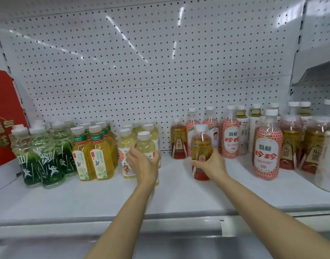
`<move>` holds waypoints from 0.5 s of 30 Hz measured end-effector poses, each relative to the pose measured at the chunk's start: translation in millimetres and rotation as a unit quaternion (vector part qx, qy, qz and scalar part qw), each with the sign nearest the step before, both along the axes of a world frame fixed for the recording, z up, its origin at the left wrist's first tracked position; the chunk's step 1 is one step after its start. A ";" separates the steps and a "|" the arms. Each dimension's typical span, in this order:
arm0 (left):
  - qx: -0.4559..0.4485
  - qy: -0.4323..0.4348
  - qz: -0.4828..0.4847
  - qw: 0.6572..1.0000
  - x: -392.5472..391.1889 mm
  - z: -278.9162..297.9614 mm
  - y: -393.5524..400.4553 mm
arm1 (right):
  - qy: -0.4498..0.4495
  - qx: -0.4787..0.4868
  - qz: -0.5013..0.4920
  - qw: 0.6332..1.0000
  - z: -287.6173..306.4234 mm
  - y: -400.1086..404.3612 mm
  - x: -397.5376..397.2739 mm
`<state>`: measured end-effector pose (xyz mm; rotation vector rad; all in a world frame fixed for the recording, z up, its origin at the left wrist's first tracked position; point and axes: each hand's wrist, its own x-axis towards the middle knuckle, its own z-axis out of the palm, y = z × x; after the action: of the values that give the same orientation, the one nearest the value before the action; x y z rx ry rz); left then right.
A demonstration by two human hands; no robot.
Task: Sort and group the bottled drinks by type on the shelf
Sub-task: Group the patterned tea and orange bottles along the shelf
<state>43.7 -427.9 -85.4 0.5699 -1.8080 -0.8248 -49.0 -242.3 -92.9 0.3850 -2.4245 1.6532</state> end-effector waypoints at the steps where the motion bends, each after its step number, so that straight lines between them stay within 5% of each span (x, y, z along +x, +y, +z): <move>1: -0.004 -0.006 0.006 1.000 -6.7 -0.6 -3.2 | 0.000 0.003 0.006 1.000 -0.4 -9.0 -4.0; 15: -0.101 -0.048 0.076 0.991 -42.6 -4.4 -7.6 | 0.013 0.017 0.033 0.999 -4.3 -72.9 -43.8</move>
<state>1.0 -435.5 -89.8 0.6154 -1.8837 -0.5108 -92.8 -315.2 -97.3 0.4944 -2.4497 1.6230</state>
